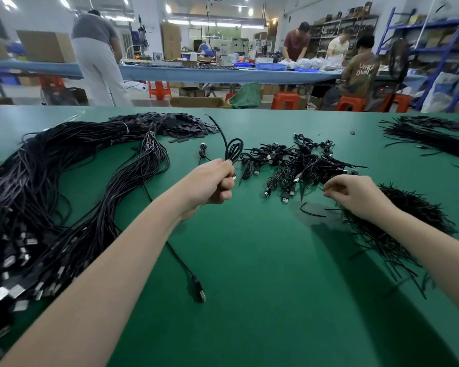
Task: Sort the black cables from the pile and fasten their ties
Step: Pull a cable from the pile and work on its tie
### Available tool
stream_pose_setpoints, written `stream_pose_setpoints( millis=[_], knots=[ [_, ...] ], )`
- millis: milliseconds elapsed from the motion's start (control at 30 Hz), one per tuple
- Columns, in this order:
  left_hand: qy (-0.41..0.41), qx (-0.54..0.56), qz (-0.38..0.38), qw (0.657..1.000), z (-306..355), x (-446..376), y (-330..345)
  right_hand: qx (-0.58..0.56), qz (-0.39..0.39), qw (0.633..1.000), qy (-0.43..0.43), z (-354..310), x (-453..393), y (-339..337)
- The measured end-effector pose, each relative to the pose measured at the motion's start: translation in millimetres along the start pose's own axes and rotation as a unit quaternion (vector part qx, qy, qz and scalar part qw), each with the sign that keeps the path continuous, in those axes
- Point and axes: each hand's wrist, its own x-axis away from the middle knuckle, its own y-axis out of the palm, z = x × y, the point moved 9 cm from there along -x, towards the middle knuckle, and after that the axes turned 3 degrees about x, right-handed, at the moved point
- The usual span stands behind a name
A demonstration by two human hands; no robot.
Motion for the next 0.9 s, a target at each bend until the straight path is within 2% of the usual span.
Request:
stream_pose_setpoints(
  millis=[100,167,233,333,400,500,700,767,833,900],
  knots=[
    [0.008,-0.031,0.009,0.999,1,0,1,-0.006,0.070,0.997,-0.010,-20,8,-14],
    [0.024,-0.065,0.020,0.997,4,0,2,-0.116,0.129,0.985,-0.008,-43,16,-35],
    [0.038,-0.098,0.021,0.994,5,0,7,-0.256,0.116,0.959,-0.020,-77,22,-46],
    [0.035,-0.123,0.008,0.992,0,1,19,-0.317,0.111,0.934,-0.117,-145,37,-59],
    [0.031,-0.160,0.006,0.987,-2,2,24,-0.298,0.141,0.930,-0.161,-174,47,-65],
    [0.030,-0.226,-0.010,0.974,-4,5,30,-0.270,0.160,0.934,-0.171,-186,49,-66],
    [0.047,-0.316,-0.026,0.947,-5,5,40,-0.300,0.128,0.933,-0.154,-180,50,-56],
    [0.067,-0.350,-0.019,0.934,-3,6,43,-0.265,0.124,0.943,-0.159,-183,52,-59],
    [0.098,-0.434,0.005,0.896,0,9,44,-0.154,0.125,0.959,-0.205,-193,55,-68],
    [0.108,-0.553,0.040,0.825,3,11,46,0.034,0.127,0.946,-0.296,-214,61,-76]
  ],
)
